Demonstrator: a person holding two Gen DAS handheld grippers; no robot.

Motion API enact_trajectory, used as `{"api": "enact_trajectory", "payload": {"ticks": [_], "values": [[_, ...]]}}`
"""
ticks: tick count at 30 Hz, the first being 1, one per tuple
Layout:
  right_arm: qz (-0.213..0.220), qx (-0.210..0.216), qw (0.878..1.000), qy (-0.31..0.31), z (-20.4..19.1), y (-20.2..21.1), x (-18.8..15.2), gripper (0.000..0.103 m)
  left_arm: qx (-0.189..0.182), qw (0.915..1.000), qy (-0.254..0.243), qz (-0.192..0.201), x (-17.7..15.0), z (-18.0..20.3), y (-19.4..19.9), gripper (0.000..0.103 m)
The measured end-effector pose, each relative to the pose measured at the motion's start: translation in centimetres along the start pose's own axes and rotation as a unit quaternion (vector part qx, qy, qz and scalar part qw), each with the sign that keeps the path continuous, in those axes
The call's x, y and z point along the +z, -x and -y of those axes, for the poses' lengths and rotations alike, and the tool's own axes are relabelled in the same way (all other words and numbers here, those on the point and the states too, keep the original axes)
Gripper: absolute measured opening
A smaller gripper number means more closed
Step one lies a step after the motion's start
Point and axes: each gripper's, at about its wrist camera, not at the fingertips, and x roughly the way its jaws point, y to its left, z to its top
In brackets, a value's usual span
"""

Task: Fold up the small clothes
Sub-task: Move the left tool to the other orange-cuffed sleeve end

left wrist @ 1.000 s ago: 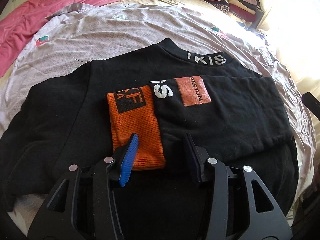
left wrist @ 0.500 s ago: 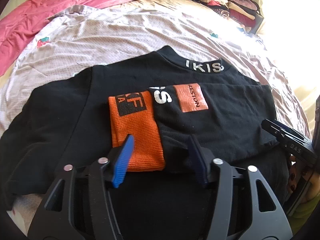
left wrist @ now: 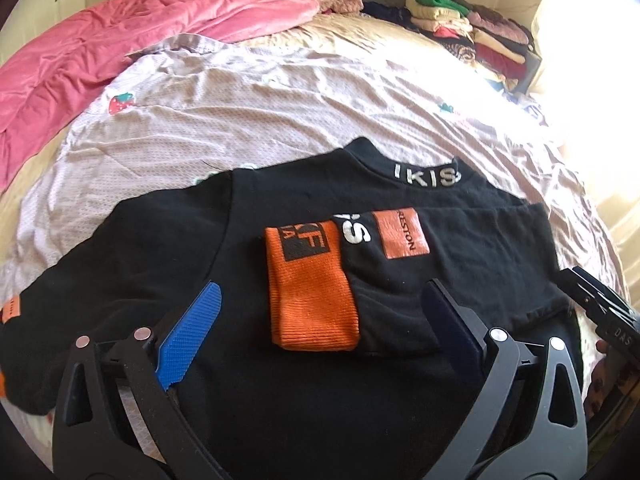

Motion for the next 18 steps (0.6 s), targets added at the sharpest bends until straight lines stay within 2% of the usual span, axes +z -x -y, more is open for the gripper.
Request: {"api": "enact_trajectory", "payload": {"ticks": [9, 18], "values": [[0.022, 0.019, 0.999, 0.030, -2.8, 1.9, 0.5, 0.083, 0.018, 0.9986, 0.034, 0.037, 0.0, -2.5, 3.3, 0.094], [0.033, 0.036, 0.997, 0.059, -6.0, 2.8, 1.0, 0.083, 0.060, 0.9921, 0.074, 0.081, -0.6, -6.6, 6.9, 0.094]]}}
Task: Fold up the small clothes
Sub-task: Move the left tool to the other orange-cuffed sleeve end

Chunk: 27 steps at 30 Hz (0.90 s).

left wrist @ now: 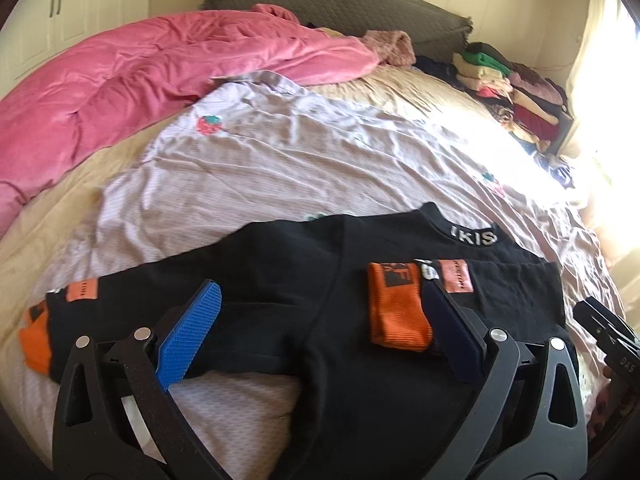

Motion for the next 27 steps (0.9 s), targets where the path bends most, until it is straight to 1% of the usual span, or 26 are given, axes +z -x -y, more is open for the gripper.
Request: {"api": "enact_trajectory", "payload": {"ticks": [6, 13, 20, 22, 27], "values": [[0.009, 0.010, 1.000, 0.016, -1.9, 0.4, 0.7, 0.083, 0.022, 0.9989, 0.039, 0.014, 0.0, -3.5, 1.1, 0.094], [0.020, 0.020, 0.999, 0.033, -4.0, 0.9, 1.6, 0.083, 0.061, 0.9956, 0.065, 0.029, -0.1, -6.5, 2.1, 0.094], [0.021, 0.031, 0.998, 0.051, -6.1, 0.3, 2.2, 0.083, 0.077, 0.9919, 0.096, 0.031, -0.4, -9.2, 2.6, 0.094], [0.020, 0.038, 0.998, 0.056, -6.8, -0.1, 2.3, 0.083, 0.088, 0.9900, 0.106, 0.030, -0.5, -10.0, 2.6, 0.094], [0.014, 0.053, 0.996, 0.072, -8.8, -1.1, 2.6, 0.083, 0.093, 0.9847, 0.145, 0.026, -0.9, -12.1, 2.6, 0.094]]}}
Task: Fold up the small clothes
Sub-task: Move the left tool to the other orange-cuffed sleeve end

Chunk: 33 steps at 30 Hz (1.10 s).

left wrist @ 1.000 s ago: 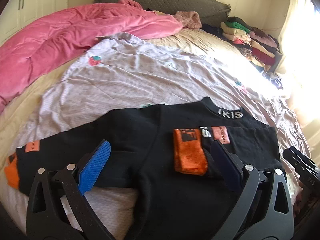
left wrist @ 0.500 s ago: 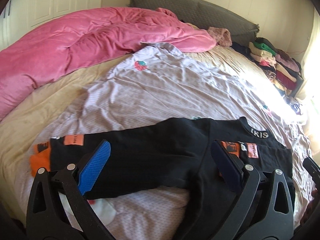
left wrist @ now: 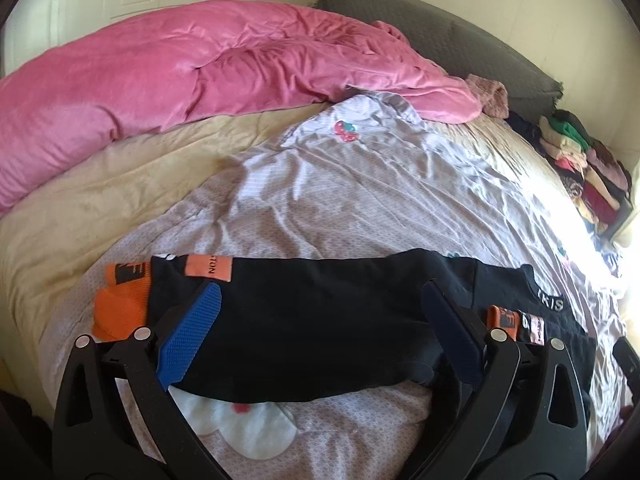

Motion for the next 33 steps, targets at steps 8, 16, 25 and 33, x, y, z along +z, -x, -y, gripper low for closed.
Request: {"api": "enact_trajectory", "payload": {"ticks": [8, 16, 25, 33], "values": [[-0.020, 0.032, 0.999, 0.015, -2.8, -2.5, 0.0, 0.083, 0.042, 0.9987, 0.028, -0.002, 0.2, -2.2, -0.5, 0.094], [-0.036, 0.059, 0.997, 0.036, -5.9, -4.4, -0.3, 0.083, 0.076, 0.9939, 0.079, -0.005, 0.3, -5.3, -1.0, 0.094], [-0.047, 0.079, 0.994, 0.059, -8.7, -5.8, -0.6, 0.083, 0.120, 0.9841, 0.129, -0.017, -0.1, -8.7, -1.8, 0.094], [-0.052, 0.081, 0.994, 0.056, -8.9, -5.9, -0.8, 0.083, 0.158, 0.9747, 0.144, -0.065, -1.3, -10.6, -4.2, 0.094]]}}
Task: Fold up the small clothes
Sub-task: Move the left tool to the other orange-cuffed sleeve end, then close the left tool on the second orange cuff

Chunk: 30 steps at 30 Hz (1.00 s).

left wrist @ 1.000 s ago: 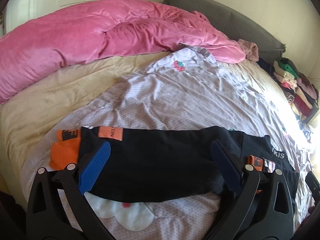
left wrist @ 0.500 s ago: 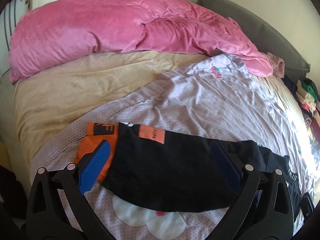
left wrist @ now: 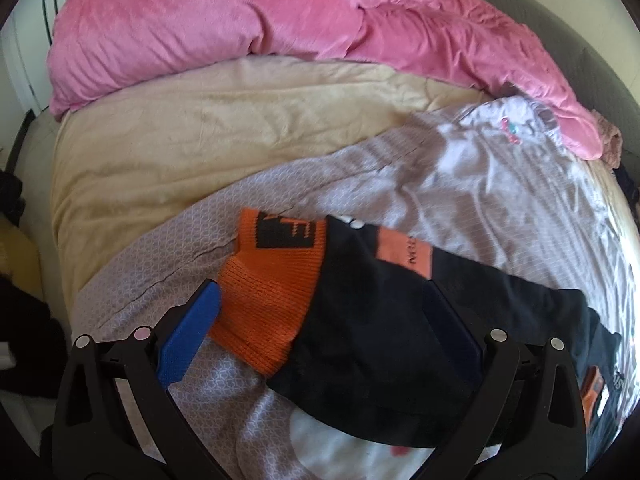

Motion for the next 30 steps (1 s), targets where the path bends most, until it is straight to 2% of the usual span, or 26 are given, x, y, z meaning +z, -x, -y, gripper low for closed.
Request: {"api": "enact_trajectory", "payload": {"ticks": [3, 6, 9, 10, 11, 13, 14, 17, 19, 21, 23, 27, 30], "values": [[0.001, 0.000, 1.000, -0.007, 0.3, 0.1, -0.2, 0.083, 0.008, 0.9999, -0.008, -0.004, -0.2, 0.1, -0.4, 0.094], [0.001, 0.003, 1.000, -0.014, 0.6, 0.3, -0.5, 0.083, 0.010, 0.9996, -0.023, 0.009, -0.5, 0.6, -0.1, 0.094], [0.002, 0.003, 1.000, -0.019, 1.1, 0.7, -0.9, 0.083, -0.013, 0.9989, -0.041, 0.016, -0.7, 1.4, 0.2, 0.089], [0.002, 0.002, 1.000, -0.020, 1.2, 0.7, -0.9, 0.083, -0.015, 0.9986, -0.049, 0.017, -0.8, 1.8, 0.2, 0.079], [0.003, 0.002, 1.000, -0.022, 1.3, 0.8, -1.0, 0.083, -0.017, 0.9982, -0.055, 0.017, -0.8, 2.1, 0.1, 0.065], [0.005, 0.000, 1.000, -0.026, 1.7, 1.0, -1.1, 0.083, -0.021, 0.9977, -0.063, 0.013, -0.9, 2.5, 0.0, 0.052], [0.007, -0.001, 1.000, -0.029, 1.9, 1.2, -1.1, 0.083, -0.024, 0.9976, -0.064, 0.012, -0.9, 2.5, 0.0, 0.041], [0.012, -0.003, 0.999, -0.036, 2.4, 1.6, -1.2, 0.083, -0.033, 0.9978, -0.056, 0.016, -0.8, 2.3, 0.3, 0.019], [0.016, -0.004, 0.999, -0.041, 2.8, 1.9, -1.3, 0.083, -0.055, 0.9973, -0.043, 0.024, -0.6, 1.9, 0.9, 0.011], [0.017, -0.005, 0.999, -0.045, 3.2, 2.1, -1.5, 0.083, -0.074, 0.9959, -0.038, 0.035, -0.5, 1.9, 1.6, 0.009], [0.017, -0.006, 0.999, -0.050, 3.5, 2.3, -1.9, 0.083, -0.108, 0.9924, -0.038, 0.046, -0.4, 2.2, 2.4, 0.008], [0.015, -0.009, 0.998, -0.061, 4.4, 2.7, -2.6, 0.083, -0.181, 0.9797, -0.052, 0.068, -0.4, 3.5, 4.3, 0.008], [0.017, -0.012, 0.997, -0.072, 5.1, 3.3, -3.4, 0.083, -0.217, 0.9693, -0.081, 0.083, -0.9, 5.2, 5.9, 0.008]]}}
